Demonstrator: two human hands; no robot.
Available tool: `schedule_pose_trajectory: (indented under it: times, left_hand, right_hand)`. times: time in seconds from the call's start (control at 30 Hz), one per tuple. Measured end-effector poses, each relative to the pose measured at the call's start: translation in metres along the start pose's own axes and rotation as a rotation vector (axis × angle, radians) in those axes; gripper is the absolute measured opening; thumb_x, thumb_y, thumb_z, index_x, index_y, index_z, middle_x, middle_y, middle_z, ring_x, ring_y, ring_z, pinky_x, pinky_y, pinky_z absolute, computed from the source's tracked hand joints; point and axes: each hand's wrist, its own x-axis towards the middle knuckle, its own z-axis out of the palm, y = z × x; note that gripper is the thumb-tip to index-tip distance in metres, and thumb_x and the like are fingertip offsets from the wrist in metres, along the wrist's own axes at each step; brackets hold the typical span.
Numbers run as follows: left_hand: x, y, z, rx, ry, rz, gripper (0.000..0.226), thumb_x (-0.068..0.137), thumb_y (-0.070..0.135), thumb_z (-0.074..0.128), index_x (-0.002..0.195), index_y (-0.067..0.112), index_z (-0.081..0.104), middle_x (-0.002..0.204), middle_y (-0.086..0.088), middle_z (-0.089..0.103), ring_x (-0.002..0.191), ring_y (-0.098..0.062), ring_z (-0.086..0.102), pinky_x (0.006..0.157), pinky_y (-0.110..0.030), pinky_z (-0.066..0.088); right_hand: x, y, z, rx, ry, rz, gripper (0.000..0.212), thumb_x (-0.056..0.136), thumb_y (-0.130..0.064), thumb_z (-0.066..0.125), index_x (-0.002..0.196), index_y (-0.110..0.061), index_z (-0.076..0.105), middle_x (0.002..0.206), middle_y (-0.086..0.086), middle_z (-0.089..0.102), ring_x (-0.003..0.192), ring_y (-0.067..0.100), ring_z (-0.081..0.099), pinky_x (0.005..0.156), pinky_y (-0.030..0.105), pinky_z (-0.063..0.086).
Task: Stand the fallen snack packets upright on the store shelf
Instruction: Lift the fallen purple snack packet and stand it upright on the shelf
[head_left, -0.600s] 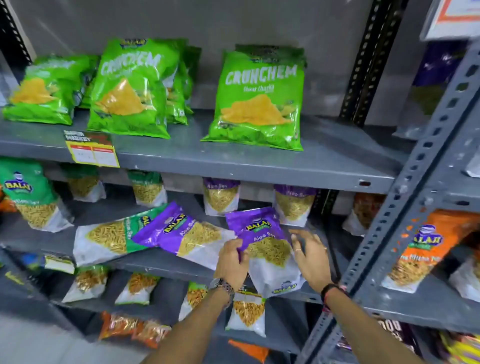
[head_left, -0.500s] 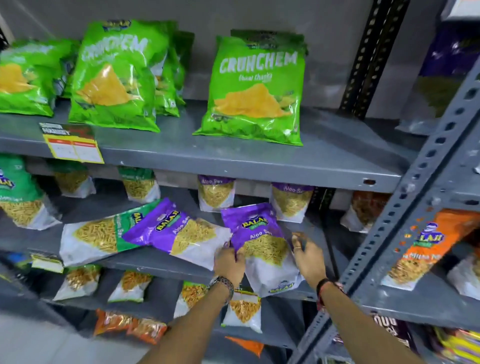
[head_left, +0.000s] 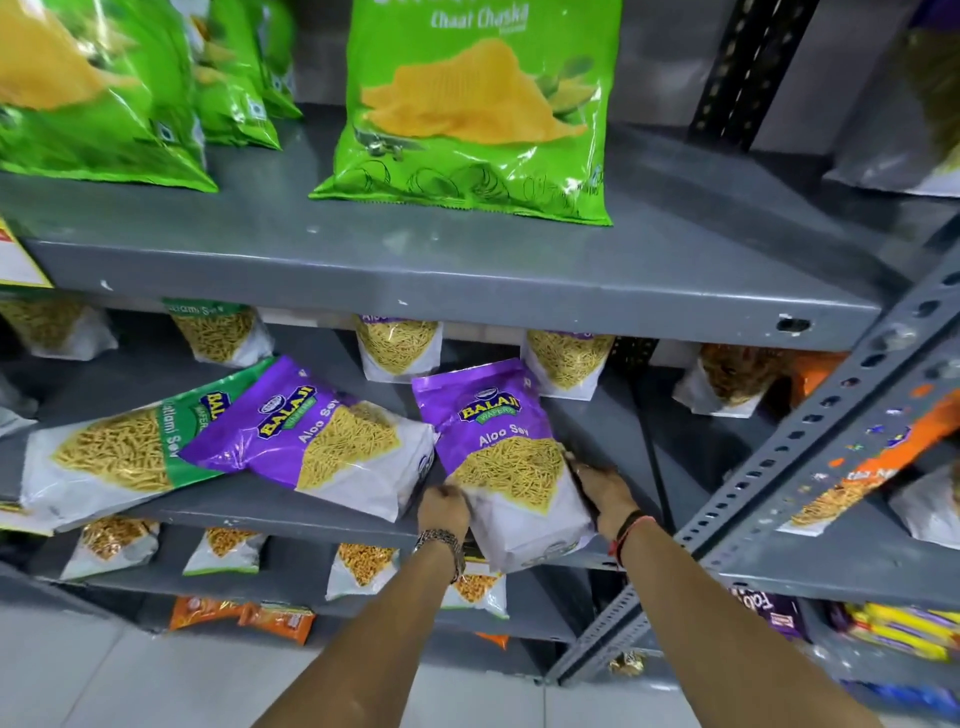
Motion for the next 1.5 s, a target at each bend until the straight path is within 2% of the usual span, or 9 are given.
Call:
schedule_pose_trajectory:
  times: [0.23,0.37,0.5,0.73,0.9,1.17,1.27,1.4,1.5]
  left_hand:
    - [-0.019,-0.008,-0.014,-0.165,-0.029,0.023,0.04,0.095,0.023,0.039,0.106,-0.011,0.057,0.116,-0.034,0.06,0.111,-0.042,0.055,0.094,-0.041,0.043]
    - [-0.005,-0.038,-0.014,-0.191,-0.134,0.057,0.033,0.088,0.038,0.045,0.072,0.01,0.05,0.102,-0.04,0.06,0.098,-0.047,0.059,0.089,-0.054,0.049]
    - [-0.05,-0.031,-0.035,-0.205,-0.096,0.201,0.029,0.095,0.025,0.039,0.067,0.022,0.044,0.068,-0.003,0.048,0.072,-0.02,0.049,0.077,-0.038,0.042]
    - [-0.087,-0.043,-0.056,-0.297,-0.109,0.372,0.025,0.096,0.019,0.04,0.073,0.024,0.048,0.061,0.002,0.038,0.055,-0.01,0.037,0.053,-0.023,0.034]
    - [-0.092,-0.046,-0.061,-0.275,-0.158,0.423,0.02,0.095,0.022,0.041,0.078,0.026,0.051,0.073,0.0,0.048,0.069,-0.014,0.048,0.063,-0.03,0.043]
    - [-0.066,-0.022,-0.052,-0.275,-0.178,0.35,0.017,0.096,0.02,0.039,0.085,0.019,0.05,0.072,0.002,0.046,0.071,-0.014,0.049,0.073,-0.039,0.045]
    - [-0.044,0.0,-0.044,-0.253,-0.173,0.352,0.023,0.096,0.022,0.039,0.076,0.027,0.05,0.076,0.002,0.051,0.088,-0.022,0.052,0.092,-0.048,0.046]
    - [-0.022,0.034,-0.03,-0.196,-0.178,0.371,0.028,0.096,0.021,0.036,0.07,0.027,0.043,0.076,0.005,0.05,0.088,-0.02,0.049,0.087,-0.039,0.043]
    - [-0.008,0.054,-0.018,-0.176,-0.196,0.371,0.028,0.096,0.021,0.035,0.07,0.028,0.043,0.083,-0.002,0.052,0.092,-0.021,0.05,0.097,-0.047,0.044]
  right_hand:
    - [-0.022,0.022,-0.003,0.072,0.137,0.078,0.03,0.069,-0.04,0.074,0.08,-0.012,0.074,0.103,0.016,0.074,0.095,0.028,0.068,0.094,0.045,0.052]
    - [-0.058,0.031,-0.009,0.157,0.187,0.077,0.018,0.078,-0.032,0.069,0.07,-0.015,0.07,0.097,0.015,0.073,0.088,0.026,0.064,0.09,0.04,0.052]
    - [-0.095,0.036,-0.016,0.285,0.143,-0.005,0.026,0.087,-0.023,0.06,0.062,-0.015,0.059,0.07,0.005,0.062,0.065,0.016,0.053,0.061,0.025,0.044]
    - [-0.145,0.046,-0.034,0.378,0.034,-0.151,0.02,0.09,-0.025,0.055,0.077,-0.013,0.064,0.08,0.011,0.063,0.073,0.021,0.054,0.066,0.028,0.046]
    - [-0.156,0.048,-0.042,0.418,-0.01,-0.181,0.022,0.092,-0.022,0.051,0.076,-0.012,0.062,0.076,0.005,0.066,0.068,0.018,0.06,0.062,0.026,0.05]
    - [-0.134,0.036,-0.031,0.351,0.012,-0.237,0.023,0.094,-0.019,0.048,0.076,-0.012,0.06,0.07,0.003,0.06,0.06,0.01,0.052,0.059,0.024,0.042]
    - [-0.116,0.02,-0.027,0.316,0.05,-0.271,0.026,0.095,-0.016,0.046,0.071,-0.015,0.056,0.067,0.001,0.055,0.06,0.01,0.048,0.056,0.02,0.042]
    - [-0.084,-0.006,-0.022,0.316,0.134,-0.304,0.027,0.094,-0.016,0.046,0.068,-0.019,0.053,0.067,0.001,0.052,0.065,0.012,0.045,0.061,0.023,0.039]
    - [-0.065,-0.022,-0.021,0.282,0.182,-0.317,0.028,0.094,-0.015,0.045,0.067,-0.021,0.05,0.069,0.001,0.052,0.064,0.011,0.044,0.055,0.018,0.039]
